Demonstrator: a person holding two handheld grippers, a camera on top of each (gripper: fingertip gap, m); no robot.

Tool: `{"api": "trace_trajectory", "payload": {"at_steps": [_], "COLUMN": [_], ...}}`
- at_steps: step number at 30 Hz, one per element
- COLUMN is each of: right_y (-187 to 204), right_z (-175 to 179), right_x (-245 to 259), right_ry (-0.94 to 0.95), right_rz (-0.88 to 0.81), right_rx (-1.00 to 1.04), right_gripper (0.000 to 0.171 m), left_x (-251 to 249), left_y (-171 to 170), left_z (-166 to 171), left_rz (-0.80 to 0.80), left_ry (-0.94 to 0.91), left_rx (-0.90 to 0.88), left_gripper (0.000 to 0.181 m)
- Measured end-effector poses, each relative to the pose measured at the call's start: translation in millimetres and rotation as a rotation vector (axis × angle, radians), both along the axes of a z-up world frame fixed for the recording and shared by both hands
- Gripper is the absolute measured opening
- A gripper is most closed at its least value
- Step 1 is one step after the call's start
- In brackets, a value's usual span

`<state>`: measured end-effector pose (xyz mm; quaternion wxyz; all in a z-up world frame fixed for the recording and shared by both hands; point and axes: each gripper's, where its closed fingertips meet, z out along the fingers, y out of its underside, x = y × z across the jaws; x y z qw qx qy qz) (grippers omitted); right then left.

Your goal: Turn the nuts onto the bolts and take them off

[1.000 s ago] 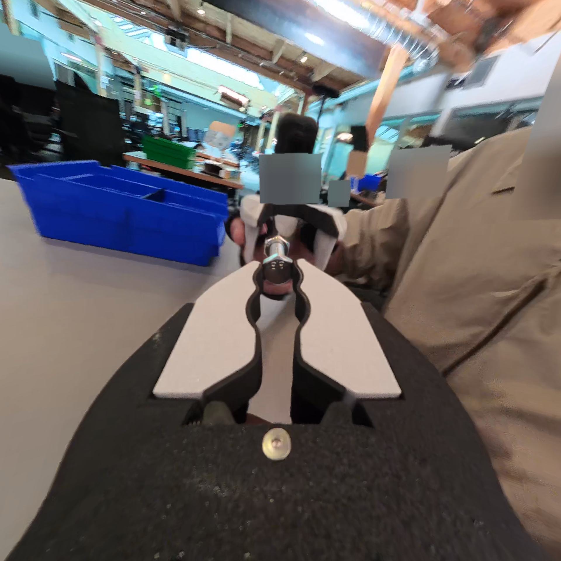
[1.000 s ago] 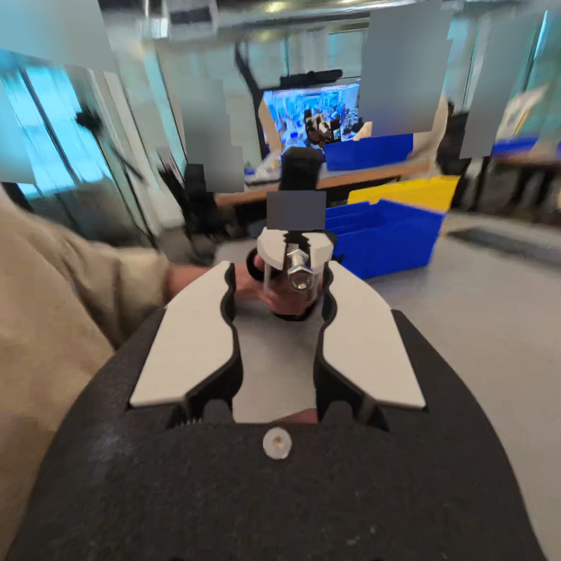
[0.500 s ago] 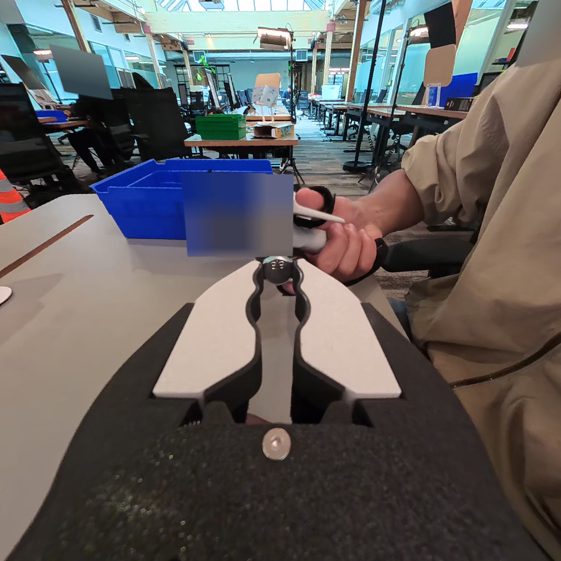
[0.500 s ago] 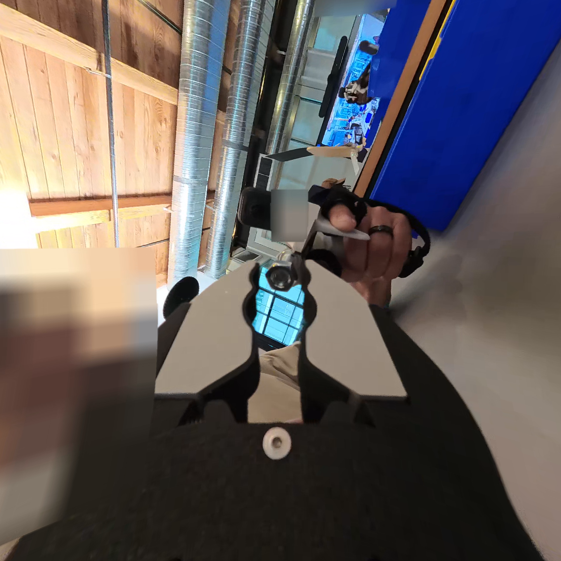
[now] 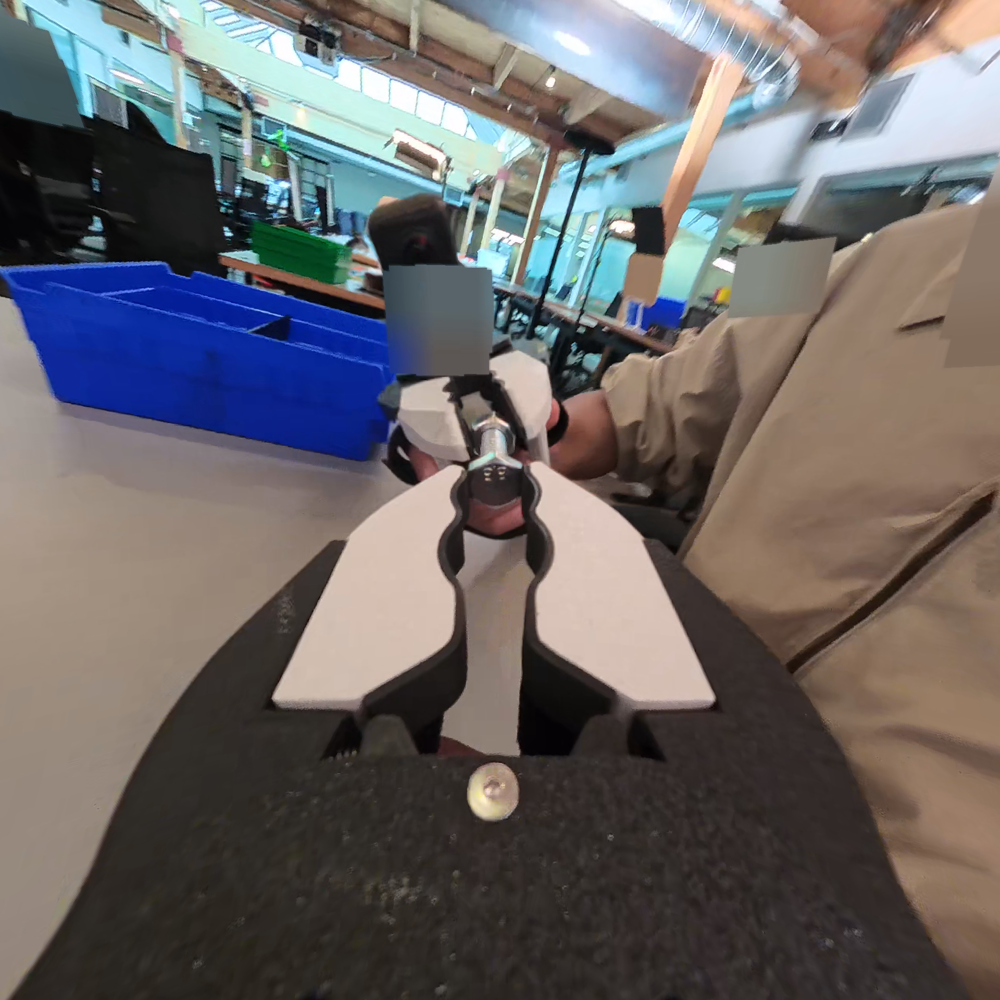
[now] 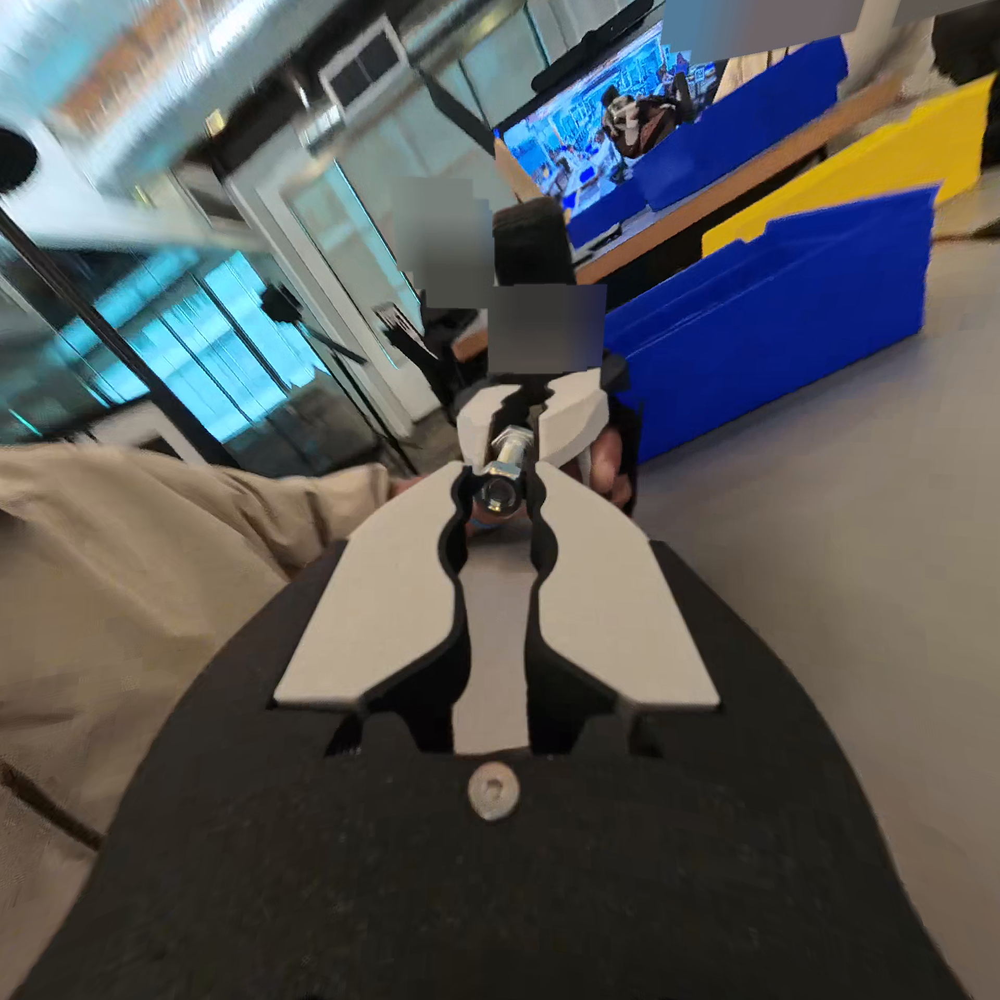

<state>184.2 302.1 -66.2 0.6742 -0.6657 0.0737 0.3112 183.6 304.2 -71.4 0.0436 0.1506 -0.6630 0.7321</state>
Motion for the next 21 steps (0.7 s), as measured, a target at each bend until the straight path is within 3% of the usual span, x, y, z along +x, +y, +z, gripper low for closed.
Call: {"api": "trace_trajectory", "payload": {"at_steps": [8,13,21], "right_y": [-2.8,-0.8,-2.4], "right_z": [0.5,-5.3,-6.4], "right_x": [-11.6,-10.0,-19.1], "right_ry": [-0.853,-1.439,-1.96], "right_rz": [-0.05,-0.106,-0.162], "right_rx": [0.01,-0.02,0.097], "right_gripper": [0.019,0.019,0.019], "left_x": [-10.5,-9.4,-17.1], "left_y": [-1.8,1.2,0.3], "left_z": [3.7,1.9,3.4], "left_rz": [-0.175,-0.207,-0.273], "left_ry": [0.15,0.196,0.224], "left_rx": [-0.13,-0.151,-0.164], "left_gripper": [0.017,0.017,0.017]}}
